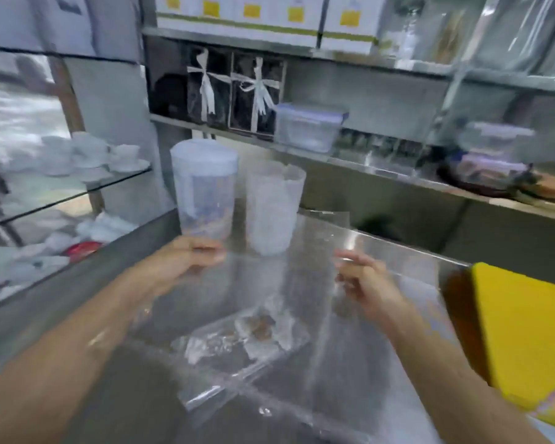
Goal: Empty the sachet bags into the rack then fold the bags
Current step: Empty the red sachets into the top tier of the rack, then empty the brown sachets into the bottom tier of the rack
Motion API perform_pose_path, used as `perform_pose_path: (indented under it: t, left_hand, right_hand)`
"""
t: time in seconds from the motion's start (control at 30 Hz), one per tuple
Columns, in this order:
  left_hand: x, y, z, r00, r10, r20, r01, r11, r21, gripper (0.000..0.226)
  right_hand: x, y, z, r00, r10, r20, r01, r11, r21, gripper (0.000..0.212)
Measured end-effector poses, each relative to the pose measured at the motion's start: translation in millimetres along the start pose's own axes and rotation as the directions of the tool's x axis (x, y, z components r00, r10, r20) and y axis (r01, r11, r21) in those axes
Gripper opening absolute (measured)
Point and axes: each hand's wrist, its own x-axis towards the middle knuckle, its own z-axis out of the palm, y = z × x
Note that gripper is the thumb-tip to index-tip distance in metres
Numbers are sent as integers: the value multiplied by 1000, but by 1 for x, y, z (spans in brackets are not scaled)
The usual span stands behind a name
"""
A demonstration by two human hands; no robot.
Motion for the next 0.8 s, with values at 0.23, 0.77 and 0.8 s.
perform_pose_path:
  t: [0.23,0.77,0.8]
  left_hand:
    - [-6,-123,-109,966,-255,29,203,827,524,116]
    - [5,-163,-121,936,-254,-244,289,159,944,59]
    - [7,-156,-108,969,-126,-212,236,222,946,52]
  right_hand:
    - [27,116,112,952,231,200,-181,955,-236,55]
    - [21,155,153,988,-31,152,148,487,-861,28]
    - [14,156,150,975,-136,174,215,393,-894,29]
